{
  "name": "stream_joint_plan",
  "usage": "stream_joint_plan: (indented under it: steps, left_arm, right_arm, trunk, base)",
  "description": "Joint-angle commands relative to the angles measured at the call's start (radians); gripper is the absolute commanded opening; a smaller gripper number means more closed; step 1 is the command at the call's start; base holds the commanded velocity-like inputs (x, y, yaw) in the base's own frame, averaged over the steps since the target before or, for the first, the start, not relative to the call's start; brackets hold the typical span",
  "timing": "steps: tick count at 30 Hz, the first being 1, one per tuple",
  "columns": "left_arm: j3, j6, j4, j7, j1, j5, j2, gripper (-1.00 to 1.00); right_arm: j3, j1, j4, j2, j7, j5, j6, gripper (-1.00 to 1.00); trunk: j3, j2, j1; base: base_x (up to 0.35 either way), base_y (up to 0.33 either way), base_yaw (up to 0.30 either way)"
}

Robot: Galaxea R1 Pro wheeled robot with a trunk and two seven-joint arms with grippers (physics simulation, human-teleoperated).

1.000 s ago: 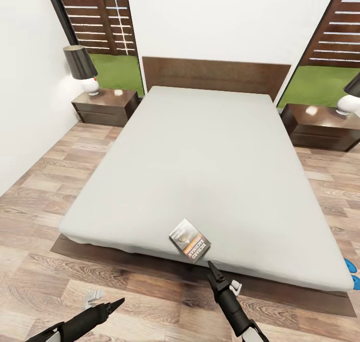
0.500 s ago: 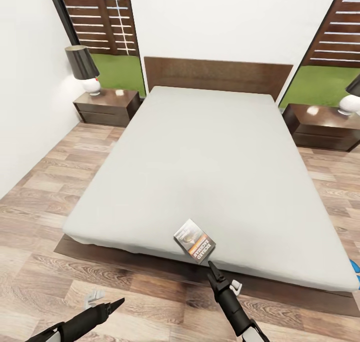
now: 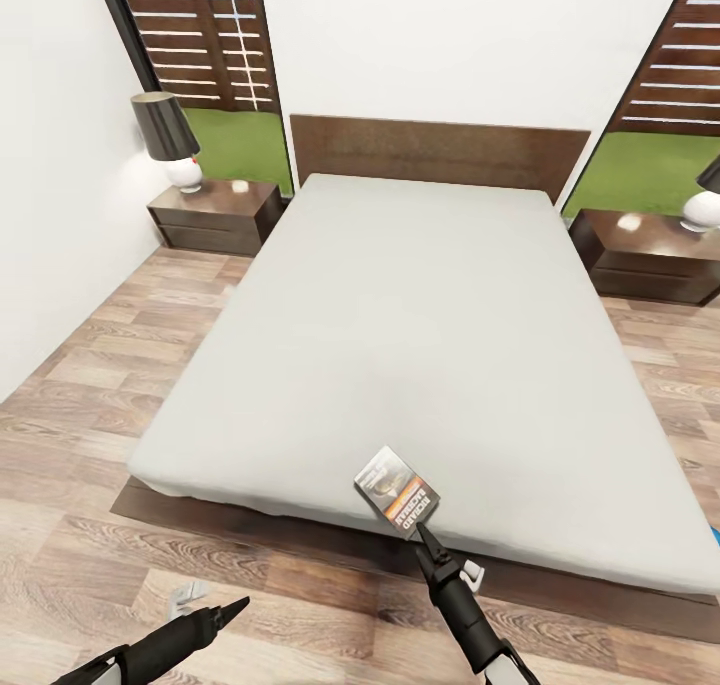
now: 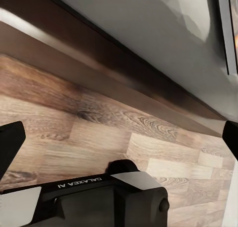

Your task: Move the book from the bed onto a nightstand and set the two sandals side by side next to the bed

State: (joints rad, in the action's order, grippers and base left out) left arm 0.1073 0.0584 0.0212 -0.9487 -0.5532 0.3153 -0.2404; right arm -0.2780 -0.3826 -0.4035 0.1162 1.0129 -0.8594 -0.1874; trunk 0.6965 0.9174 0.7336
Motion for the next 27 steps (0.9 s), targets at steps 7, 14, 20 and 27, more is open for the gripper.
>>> stream_joint_plan:
  steps: [7, 14, 20, 27]
  left_arm:
    - [0.008, 0.006, -0.001, -0.002, -0.001, -0.008, 0.001, 1.0]
    - [0.008, 0.005, -0.001, -0.002, -0.001, -0.008, 0.001, 1.0]
    - [0.008, 0.006, -0.001, -0.002, -0.001, -0.009, 0.001, 1.0]
    - [0.008, 0.006, -0.001, -0.002, -0.001, -0.008, 0.001, 1.0]
  right_arm:
    - [-0.003, 0.0, -0.002, 0.0, 0.004, -0.006, -0.012, 1.0]
    - [-0.003, 0.0, -0.001, 0.001, 0.004, -0.006, -0.012, 1.0]
    - [-0.003, 0.0, -0.001, 0.001, 0.003, -0.006, -0.012, 1.0]
    - [-0.003, 0.0, -0.001, 0.001, 0.004, -0.006, -0.012, 1.0]
  trunk:
    - [0.016, 0.036, 0.019]
    - [0.038, 0.085, 0.046]
    - [0.057, 0.127, 0.069]
    - [0.079, 0.176, 0.096]
  base:
    - [0.0, 0.0, 0.0]
    - [0.0, 0.0, 0.0]
    - [0.0, 0.0, 0.0]
    - [0.0, 0.0, 0.0]
